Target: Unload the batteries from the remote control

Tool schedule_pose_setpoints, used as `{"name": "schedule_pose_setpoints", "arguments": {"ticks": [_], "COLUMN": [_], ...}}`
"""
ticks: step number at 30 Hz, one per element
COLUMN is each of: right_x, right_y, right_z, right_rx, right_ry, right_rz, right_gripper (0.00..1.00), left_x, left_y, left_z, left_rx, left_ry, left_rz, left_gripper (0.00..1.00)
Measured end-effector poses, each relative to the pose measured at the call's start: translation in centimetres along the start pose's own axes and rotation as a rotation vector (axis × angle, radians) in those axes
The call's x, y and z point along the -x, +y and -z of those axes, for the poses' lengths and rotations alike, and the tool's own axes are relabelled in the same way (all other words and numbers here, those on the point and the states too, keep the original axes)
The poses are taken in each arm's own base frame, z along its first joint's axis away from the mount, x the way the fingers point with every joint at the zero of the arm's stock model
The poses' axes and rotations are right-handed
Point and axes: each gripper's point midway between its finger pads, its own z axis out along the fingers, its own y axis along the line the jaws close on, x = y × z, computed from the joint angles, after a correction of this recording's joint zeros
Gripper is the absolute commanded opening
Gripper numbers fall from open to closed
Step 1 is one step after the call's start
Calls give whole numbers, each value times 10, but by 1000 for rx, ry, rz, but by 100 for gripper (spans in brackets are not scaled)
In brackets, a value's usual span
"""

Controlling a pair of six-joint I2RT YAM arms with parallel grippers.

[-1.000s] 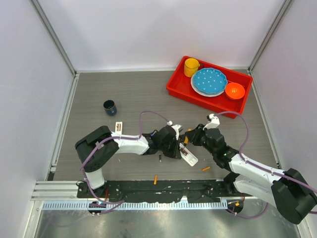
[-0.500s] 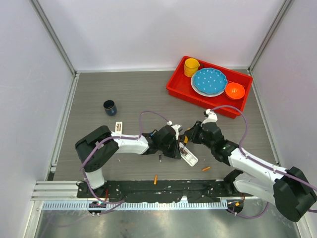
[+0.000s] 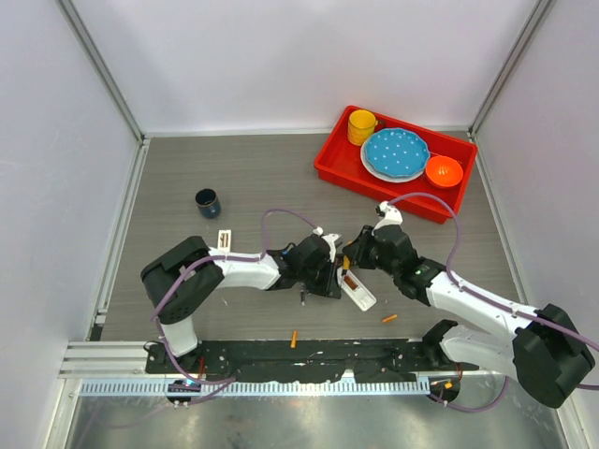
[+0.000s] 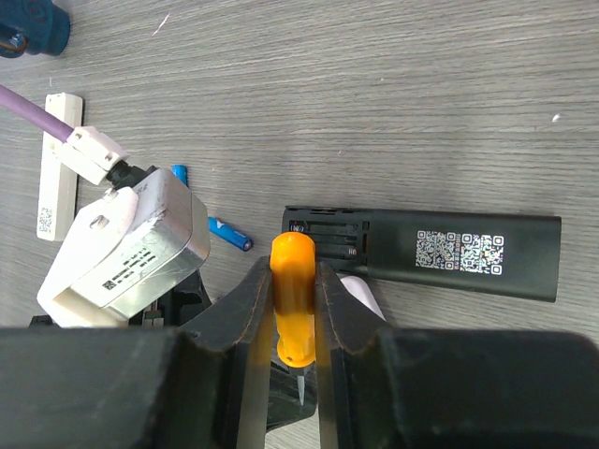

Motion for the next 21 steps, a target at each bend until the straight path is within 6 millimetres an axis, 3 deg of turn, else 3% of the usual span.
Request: {"name": "schedule_pose_setpoints", "arguments": {"ticks": [11, 17, 21], "right_x": [0, 10, 16], "right_y": [7, 20, 24], "right_z": [2, 6, 9], "right_rx": [14, 44, 53], "right_ry": [14, -4, -15], "right_rz": [21, 21, 24], "right_gripper": [1, 1, 1], "left_x": [2, 12, 36], "left_y": [1, 4, -10], "left_z": [1, 12, 42], "left_rx": [-3, 18, 13], "left_ry": [-3, -47, -153], "left_rz": [-5, -50, -108], "left_gripper": [2, 18, 33]}}
